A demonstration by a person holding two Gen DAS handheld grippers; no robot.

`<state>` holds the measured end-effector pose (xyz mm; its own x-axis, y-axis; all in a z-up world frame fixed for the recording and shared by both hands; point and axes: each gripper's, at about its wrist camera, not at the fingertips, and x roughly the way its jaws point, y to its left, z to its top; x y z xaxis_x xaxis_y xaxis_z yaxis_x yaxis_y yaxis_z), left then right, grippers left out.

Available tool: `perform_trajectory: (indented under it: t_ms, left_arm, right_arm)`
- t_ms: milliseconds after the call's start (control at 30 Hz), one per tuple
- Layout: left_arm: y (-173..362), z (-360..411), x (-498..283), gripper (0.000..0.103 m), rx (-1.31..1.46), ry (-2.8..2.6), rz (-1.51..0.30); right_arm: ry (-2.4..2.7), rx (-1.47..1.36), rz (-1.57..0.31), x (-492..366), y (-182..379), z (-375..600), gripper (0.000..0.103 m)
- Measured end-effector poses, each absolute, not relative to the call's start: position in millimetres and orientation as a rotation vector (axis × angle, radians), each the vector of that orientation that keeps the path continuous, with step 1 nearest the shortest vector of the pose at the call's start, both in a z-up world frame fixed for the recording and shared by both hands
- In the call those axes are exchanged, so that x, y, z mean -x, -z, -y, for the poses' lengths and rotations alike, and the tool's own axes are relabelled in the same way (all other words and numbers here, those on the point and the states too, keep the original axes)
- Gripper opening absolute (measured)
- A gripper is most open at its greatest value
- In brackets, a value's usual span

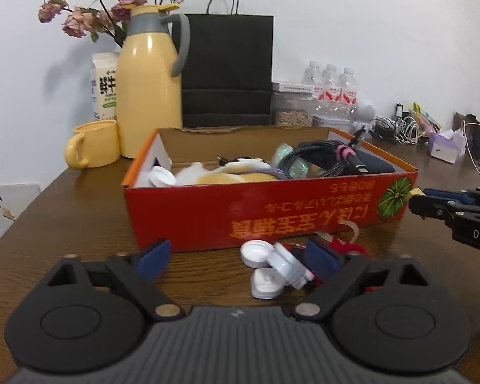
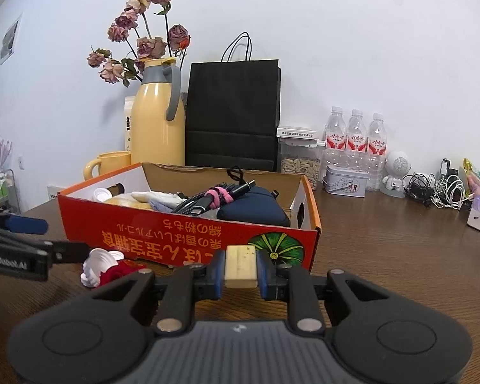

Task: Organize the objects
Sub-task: 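Grasp a white ridged bottle cap with the left gripper, then carry the sponge block and the white cap into the box and open both grippers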

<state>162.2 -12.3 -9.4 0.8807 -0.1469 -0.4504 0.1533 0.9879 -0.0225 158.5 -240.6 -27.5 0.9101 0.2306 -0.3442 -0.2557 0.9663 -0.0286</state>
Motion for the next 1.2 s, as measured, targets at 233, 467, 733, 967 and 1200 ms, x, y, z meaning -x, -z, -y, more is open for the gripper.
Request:
perform_trajectory:
  t_ms: [233, 467, 733, 967, 1200]
  left_arm:
    - [13.8, 31.7, -175.3, 0.04, -0.005, 0.213, -0.528]
    - [15.2, 30.8, -171.8, 0.012, 0.031, 0.212, -0.535]
    - [8.8, 27.3, -158.7, 0.012, 0.047, 0.162, -0.449]
    - [4.4, 24.6, -155.5, 0.012, 0.056, 0.138, -0.429]
    - [-20.6, 21.6, -164.3, 0.012, 0.075, 0.132, -0.364]
  right_arm:
    - [-0.255, 0.073, -0.338, -157.9, 27.3, 240.4, 0.02]
    - [-0.261, 0.068, -0.33, -156.4, 27.0, 240.9, 0.02]
    - [-0.263, 0.064, -0.324, -154.9, 26.5, 241.7, 0.02]
    - [-0.271, 0.067, -0.306, -152.0, 25.4, 240.5, 0.019]
    - [-0.332, 0.064, -0.258, -158.0, 6.2, 227.3, 0.019]
